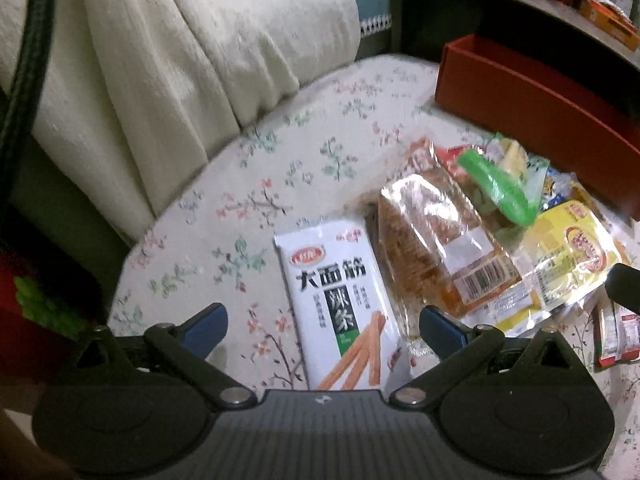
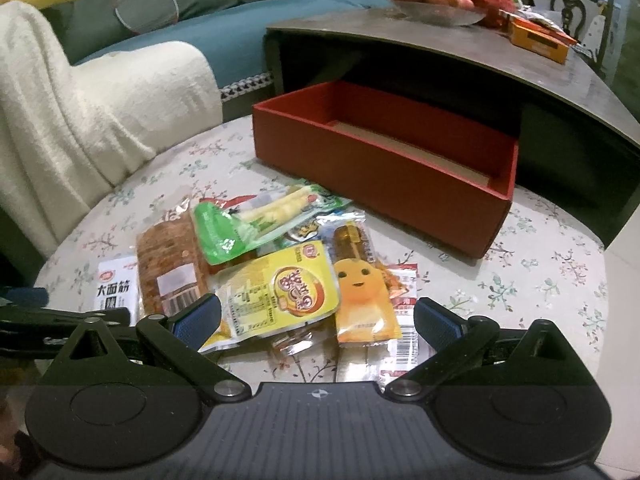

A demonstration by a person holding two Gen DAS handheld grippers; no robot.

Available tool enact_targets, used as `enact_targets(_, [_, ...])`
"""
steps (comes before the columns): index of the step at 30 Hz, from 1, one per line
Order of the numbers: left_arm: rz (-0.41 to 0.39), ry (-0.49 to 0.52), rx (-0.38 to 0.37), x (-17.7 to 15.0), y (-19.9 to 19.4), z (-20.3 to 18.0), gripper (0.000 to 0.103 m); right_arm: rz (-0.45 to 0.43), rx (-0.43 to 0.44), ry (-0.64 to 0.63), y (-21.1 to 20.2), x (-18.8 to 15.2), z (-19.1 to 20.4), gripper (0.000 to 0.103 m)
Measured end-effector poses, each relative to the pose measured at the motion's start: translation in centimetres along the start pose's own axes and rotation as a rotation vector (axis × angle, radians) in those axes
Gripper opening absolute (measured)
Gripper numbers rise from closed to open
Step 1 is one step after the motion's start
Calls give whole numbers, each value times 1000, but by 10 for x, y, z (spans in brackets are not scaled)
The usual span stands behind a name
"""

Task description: Organize snacks

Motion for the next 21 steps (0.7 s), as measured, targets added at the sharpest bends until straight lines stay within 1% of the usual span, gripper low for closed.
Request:
enact_targets(4, [39, -6, -9, -5, 8, -3, 92, 9, 7, -3, 1, -1, 1, 103])
enact_targets(6, [55, -12, -9, -7, 12, -3, 87, 6, 8, 0, 1, 0, 0, 103])
enact_targets(8, [71, -19, -9, -10, 18, -3, 87, -1, 4, -1, 0, 1, -2, 103])
enact_targets(10, [72, -45, -22, -11, 20, -2, 87, 3, -1, -2, 2, 0, -4, 103])
enact_targets(13, [66, -57, -35, -11, 22, -1, 88, 16, 5, 0, 4, -2, -4, 103])
enact_targets(15, [61, -74, -40, -14, 23, 2, 94, 15, 9, -3, 4, -2, -4, 103])
enact_targets(18, [61, -64, -50, -15, 22, 5, 94, 11, 16, -10, 5, -3, -3, 103])
enact_targets(20, [61, -57, -64, -15, 21, 6, 90, 20, 26, -20, 7, -5, 0, 103])
enact_targets(21, [60, -55, -70, -14, 20, 7, 85, 24, 30, -26, 7, -6, 1, 103])
Point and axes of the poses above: each gripper's, at about its wrist camera, not at the fingertips, and y roughly the way its jaws point, z to its left, x to its top, the point moved 5 cm from there along y, roughly the way its jaws point, and after that the axes turned 13 degrees about -z, right-handed, at the moved point
